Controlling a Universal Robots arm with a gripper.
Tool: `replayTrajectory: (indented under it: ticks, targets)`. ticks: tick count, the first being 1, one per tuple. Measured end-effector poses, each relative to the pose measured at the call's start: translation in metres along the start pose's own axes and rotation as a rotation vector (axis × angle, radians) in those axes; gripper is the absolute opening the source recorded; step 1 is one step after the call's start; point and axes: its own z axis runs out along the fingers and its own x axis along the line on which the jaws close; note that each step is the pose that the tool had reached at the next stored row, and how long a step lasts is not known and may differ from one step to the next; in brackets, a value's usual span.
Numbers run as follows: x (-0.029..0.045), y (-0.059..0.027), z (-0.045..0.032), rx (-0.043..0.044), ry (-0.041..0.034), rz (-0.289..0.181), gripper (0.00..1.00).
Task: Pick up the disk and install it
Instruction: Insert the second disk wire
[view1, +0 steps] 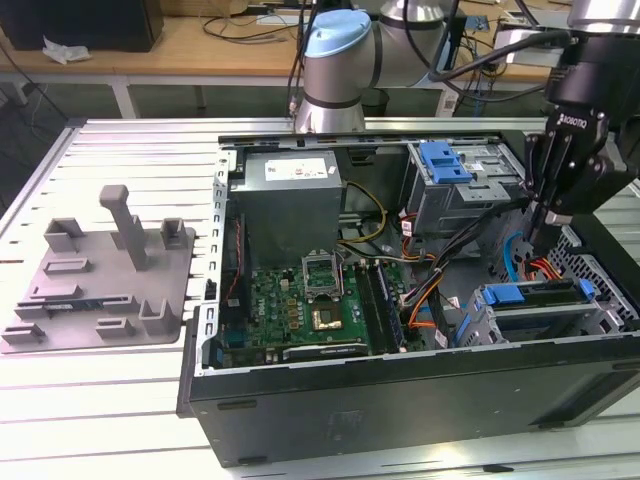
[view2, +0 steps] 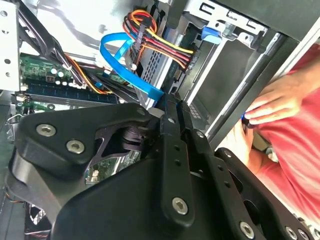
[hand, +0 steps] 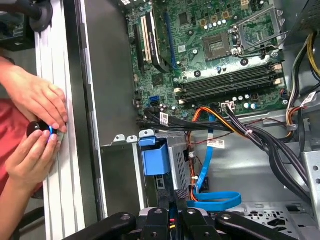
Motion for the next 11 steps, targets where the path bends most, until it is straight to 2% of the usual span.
replayTrajectory:
  ticks: [1,3,4,6,7,11]
  targets:
    - [0.0024,-0.0003,0.0010,-0.0001,-0.0115,-0.001,0.16]
    - [0.0057,-0.0008,0.0022,-0.0005,-0.0252,-0.002,0.16]
    - [0.0085,-0.0011,0.0033,-0.0007,-0.0370,-0.002,0.16]
    - [0.0122,-0.0017,0.0047,-0.0007,-0.0512,-0.003,0.16]
    - [0.0153,-0.0022,0.0058,-0.0008,-0.0613,-0.004,0.16]
    - [0.0223,-0.0031,0.0085,0.0002,-0.0849,-0.005,0.16]
